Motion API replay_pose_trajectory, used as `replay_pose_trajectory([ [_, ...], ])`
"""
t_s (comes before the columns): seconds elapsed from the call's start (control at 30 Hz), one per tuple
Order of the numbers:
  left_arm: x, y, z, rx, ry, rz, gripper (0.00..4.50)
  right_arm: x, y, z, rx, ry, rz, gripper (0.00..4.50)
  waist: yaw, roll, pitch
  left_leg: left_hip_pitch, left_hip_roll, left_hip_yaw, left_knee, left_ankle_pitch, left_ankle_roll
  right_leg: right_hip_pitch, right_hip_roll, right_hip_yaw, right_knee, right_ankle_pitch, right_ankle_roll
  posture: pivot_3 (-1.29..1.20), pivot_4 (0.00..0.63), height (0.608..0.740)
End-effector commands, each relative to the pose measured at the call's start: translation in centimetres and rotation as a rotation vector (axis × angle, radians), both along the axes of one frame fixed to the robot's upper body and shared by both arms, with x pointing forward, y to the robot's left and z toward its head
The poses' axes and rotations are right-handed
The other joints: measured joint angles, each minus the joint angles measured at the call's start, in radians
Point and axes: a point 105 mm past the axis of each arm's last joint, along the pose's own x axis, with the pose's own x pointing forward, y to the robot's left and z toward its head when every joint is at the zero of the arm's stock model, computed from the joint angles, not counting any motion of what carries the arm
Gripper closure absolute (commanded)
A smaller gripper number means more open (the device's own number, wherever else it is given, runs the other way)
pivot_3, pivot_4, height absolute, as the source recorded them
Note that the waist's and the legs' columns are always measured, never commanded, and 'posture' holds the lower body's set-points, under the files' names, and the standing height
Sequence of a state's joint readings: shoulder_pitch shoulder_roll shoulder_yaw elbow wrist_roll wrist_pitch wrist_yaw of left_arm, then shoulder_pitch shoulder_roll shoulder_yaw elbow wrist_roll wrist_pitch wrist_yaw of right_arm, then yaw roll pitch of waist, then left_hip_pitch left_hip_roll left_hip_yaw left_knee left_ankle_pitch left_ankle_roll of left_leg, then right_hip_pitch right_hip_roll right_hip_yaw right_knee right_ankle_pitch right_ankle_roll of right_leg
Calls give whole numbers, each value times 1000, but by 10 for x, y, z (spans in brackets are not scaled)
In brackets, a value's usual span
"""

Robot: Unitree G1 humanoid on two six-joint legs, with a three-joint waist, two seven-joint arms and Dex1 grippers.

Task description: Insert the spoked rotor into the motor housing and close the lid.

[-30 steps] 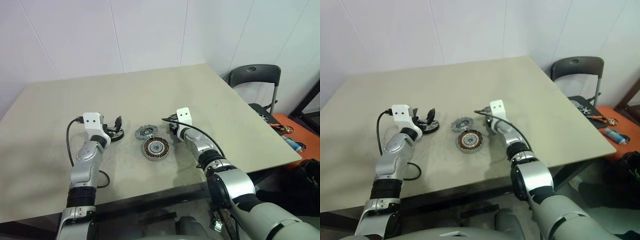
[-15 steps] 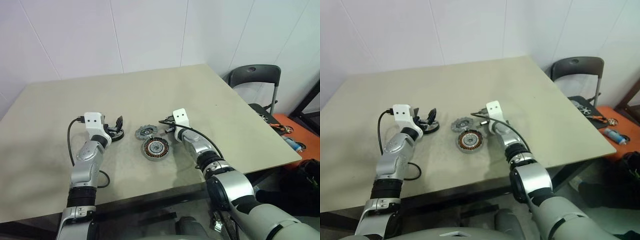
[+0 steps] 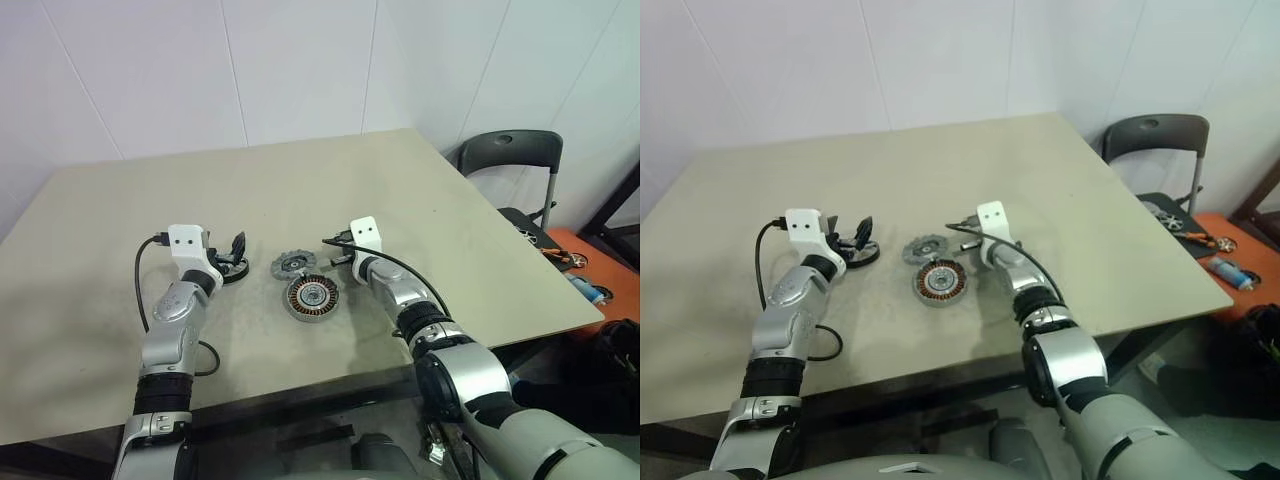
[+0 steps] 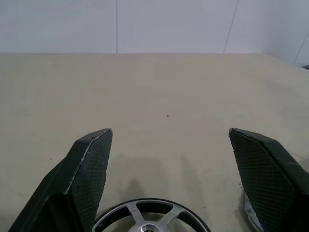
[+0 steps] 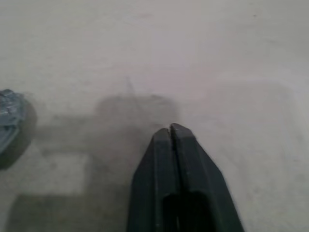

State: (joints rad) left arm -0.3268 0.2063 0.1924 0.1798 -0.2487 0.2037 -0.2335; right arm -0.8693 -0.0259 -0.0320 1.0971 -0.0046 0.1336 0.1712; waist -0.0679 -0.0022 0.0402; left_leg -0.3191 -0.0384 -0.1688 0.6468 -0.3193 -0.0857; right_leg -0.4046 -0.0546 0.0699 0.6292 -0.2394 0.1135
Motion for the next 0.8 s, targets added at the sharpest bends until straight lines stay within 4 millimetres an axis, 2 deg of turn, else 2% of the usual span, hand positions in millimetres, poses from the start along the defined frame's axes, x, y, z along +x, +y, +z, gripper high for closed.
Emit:
replay_pose_trajectory([
  [0.03, 4, 0, 19, 17, -68, 2, 390, -1, -6, 0, 31, 20, -13, 4479, 0, 0, 0, 0, 0, 0, 0, 0, 0, 0, 0, 0, 0, 0, 0, 0, 0, 740],
  [0.3, 6, -2, 18, 8, -67, -6, 390, 13, -11, 73, 209, -139, 37, 4479, -1, 1, 1, -1, 0, 0, 0, 0, 0, -2, 0, 0, 0, 0, 0, 0, 0, 740],
  [0.43, 8, -3, 17, 4, -66, -9, 390, 12, -20, 95, 259, -178, 44, 4479, -1, 1, 1, -1, 0, 0, 0, 0, 0, -2, 0, 0, 0, 0, 0, 0, 0, 740],
  [0.6, 9, -5, 16, 4, -65, -19, 390, 9, -23, 98, 213, -197, 65, 4479, -1, 1, 1, -1, 0, 0, 0, 0, 0, -2, 0, 0, 0, 0, 0, 0, 0, 740],
  [0.7, 10, -5, 15, 6, -65, -21, 390, -8, -8, 92, 146, -204, 198, 3920, 0, 1, 1, -2, 0, 0, 0, 0, 0, -2, 0, 0, -1, 0, 0, 0, 0, 740],
  [0.8, 10, -2, 15, 12, -64, -19, 390, -37, 11, 66, 45, -131, 366, 2876, 0, 1, 1, -2, 0, 0, -1, 0, 1, -2, 0, 0, -1, 0, 1, 0, 0, 740],
])
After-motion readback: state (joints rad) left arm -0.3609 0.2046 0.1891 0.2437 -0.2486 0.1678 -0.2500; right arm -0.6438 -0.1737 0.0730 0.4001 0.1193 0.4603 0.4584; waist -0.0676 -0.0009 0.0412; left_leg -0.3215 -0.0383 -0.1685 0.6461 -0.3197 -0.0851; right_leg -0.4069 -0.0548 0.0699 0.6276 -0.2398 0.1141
